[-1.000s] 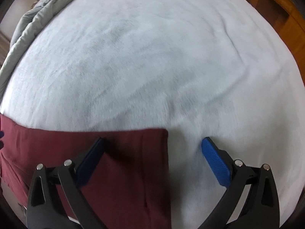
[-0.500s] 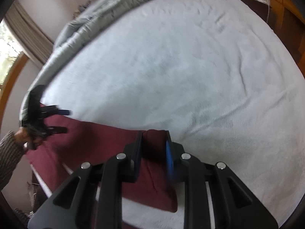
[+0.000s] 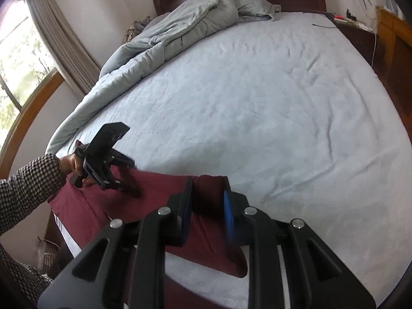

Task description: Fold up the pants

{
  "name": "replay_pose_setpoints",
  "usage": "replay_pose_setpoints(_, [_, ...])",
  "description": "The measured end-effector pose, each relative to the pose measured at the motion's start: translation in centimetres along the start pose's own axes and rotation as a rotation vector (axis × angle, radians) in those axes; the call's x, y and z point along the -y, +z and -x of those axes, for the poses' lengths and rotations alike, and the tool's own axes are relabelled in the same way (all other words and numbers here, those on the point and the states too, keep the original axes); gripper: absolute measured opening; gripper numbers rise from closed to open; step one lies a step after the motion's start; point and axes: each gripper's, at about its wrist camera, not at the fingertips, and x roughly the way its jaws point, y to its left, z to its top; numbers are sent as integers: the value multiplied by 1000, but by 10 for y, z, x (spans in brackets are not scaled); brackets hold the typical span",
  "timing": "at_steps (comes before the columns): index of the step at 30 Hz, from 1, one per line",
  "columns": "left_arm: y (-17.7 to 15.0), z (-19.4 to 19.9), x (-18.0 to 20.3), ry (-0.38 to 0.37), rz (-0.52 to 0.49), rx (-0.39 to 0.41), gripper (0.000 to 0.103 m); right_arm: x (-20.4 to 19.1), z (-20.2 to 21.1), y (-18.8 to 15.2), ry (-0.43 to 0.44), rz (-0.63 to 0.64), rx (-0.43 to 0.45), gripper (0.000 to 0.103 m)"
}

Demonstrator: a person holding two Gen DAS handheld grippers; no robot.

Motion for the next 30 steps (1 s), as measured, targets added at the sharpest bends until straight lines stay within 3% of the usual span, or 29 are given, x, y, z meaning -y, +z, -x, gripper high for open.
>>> replay_pose_setpoints(1, [-3, 2, 3, 18, -1, 2, 27, 1, -2, -2, -3, -5, -4, 20])
replay_pose_setpoints(4, [-15, 18, 24, 152, -9, 84, 18, -1, -4, -16, -35, -19, -8, 20])
replay_pose_setpoints(7, [-40, 32, 76, 363, -43, 203, 18, -1, 5, -39, -33, -58, 15, 19])
replay_pose_setpoints(11, [-81, 14, 151, 558, -127, 242, 18, -4, 24, -79, -49, -89, 30, 19])
replay_pose_setpoints(17, [-145, -33, 206, 677, -151, 241, 18, -20, 38, -168, -83, -143, -29, 19])
replay_pose_setpoints(21, [-180, -61, 208, 697, -125, 199, 18, -31, 34, -222, -92, -183, -85, 20])
replay_pose_setpoints(24, [-202, -79, 207, 739, -129, 177, 18, -37, 29, -243, -90, -188, -131, 20])
replay_pose_setpoints(27, [-210, -87, 207, 773, -135, 213, 19, -44, 23, -257, -94, -169, -207, 21])
replay_pose_setpoints(28, [-209, -90, 205, 780, -129, 215, 19, -46, 22, -259, -108, -163, -222, 27])
replay_pose_setpoints(29, [-208, -94, 205, 790, -118, 218, 19, -48, 23, -260, -129, -165, -229, 44])
replay_pose_setpoints(30, [-209, -96, 205, 798, -109, 224, 20, -48, 24, -259, -148, -171, -239, 54])
